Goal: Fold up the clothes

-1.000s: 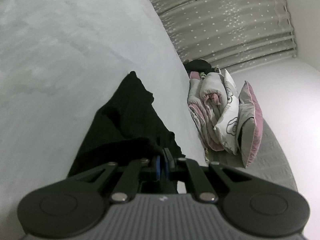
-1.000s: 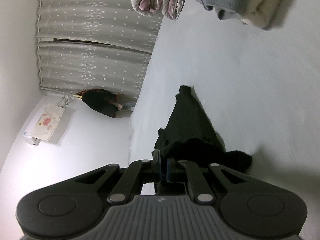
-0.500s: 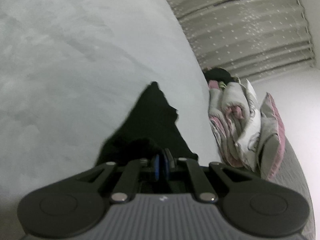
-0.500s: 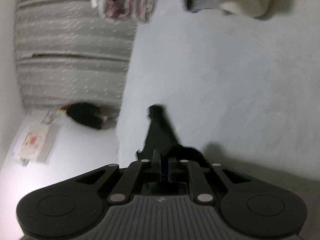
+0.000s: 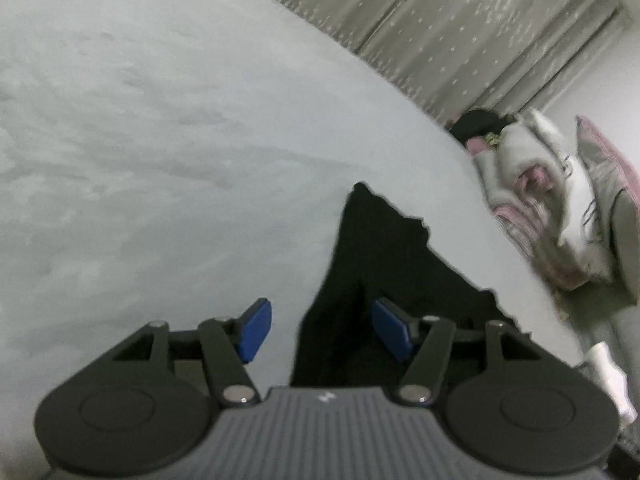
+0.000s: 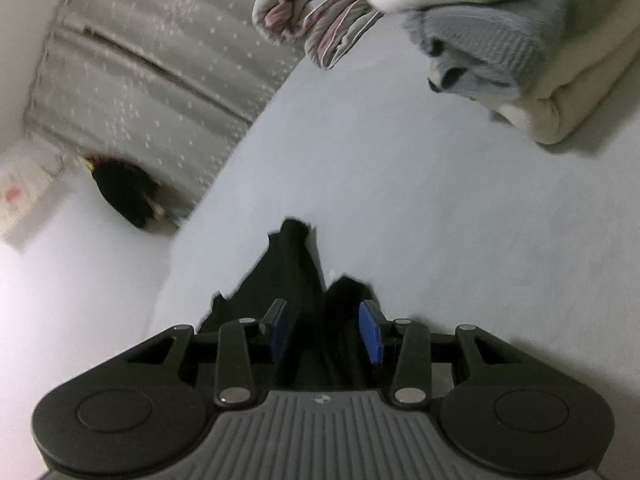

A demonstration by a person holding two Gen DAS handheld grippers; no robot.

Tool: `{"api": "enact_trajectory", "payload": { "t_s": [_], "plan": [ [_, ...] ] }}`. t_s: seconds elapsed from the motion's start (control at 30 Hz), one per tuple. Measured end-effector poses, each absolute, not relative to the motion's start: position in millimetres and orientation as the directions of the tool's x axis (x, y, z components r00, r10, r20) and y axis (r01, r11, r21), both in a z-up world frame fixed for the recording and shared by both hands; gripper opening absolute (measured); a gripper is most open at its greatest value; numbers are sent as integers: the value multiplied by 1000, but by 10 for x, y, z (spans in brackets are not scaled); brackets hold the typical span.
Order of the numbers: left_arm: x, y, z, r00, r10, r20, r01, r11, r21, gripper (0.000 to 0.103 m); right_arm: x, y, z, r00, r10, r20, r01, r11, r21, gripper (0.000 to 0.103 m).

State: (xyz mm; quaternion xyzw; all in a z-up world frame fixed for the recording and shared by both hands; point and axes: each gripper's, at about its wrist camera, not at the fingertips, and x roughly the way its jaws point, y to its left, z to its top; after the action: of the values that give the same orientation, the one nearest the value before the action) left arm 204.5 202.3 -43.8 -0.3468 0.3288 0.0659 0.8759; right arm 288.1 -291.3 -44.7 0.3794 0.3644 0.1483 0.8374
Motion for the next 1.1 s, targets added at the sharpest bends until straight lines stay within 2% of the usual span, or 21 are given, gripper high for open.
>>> {"api": "enact_trajectory", "payload": {
  "t_s": [0.23,0.4,0.53,0.63,0.73,0.8,0.9,0.97,1.0,1.03,1.1],
  "plan": [
    [1738,2053,-290,720,-130,-681,-402,721,-564,75,2599,-2863,-326,667,495,-557,55,712,700,42],
    [1440,2053,-247,683,-197,-703,-423,678,-601,76,2334,-3017,-339,660,478,-579,116,696,708,46],
    [1287,1967,-393,658,-308,-687,-420,606,-675,70,2176,-3037,-410,647,474,-597,165,678,717,46],
    [1247,1852,-512,700,-271,-661,-423,589,-689,69,2121,-2966,-576,633,488,-601,208,641,739,46],
    [1215,1737,-620,739,-226,-634,-426,572,-701,69,2092,-2890,-720,684,489,-541,222,567,793,46],
    [1231,1664,-645,769,-174,-616,-434,565,-702,64,2104,-2838,-804,725,481,-493,229,507,831,46],
    [1243,1554,-662,799,-92,-595,-454,556,-696,59,2162,-2726,-898,772,452,-447,218,473,854,37],
    [1282,1497,-693,801,-59,-596,-470,555,-686,18,2234,-2618,-931,780,446,-438,194,494,847,26],
    [1307,1491,-731,790,-34,-612,-498,547,-673,10,2275,-2567,-950,779,449,-437,179,509,842,14],
    [1323,1487,-758,785,-15,-619,-514,541,-666,7,2319,-2519,-976,773,457,-440,163,527,834,8],
    [1330,1479,-765,791,2,-612,-517,538,-666,7,2352,-2490,-977,770,456,-447,158,542,826,7]
  ]
}}
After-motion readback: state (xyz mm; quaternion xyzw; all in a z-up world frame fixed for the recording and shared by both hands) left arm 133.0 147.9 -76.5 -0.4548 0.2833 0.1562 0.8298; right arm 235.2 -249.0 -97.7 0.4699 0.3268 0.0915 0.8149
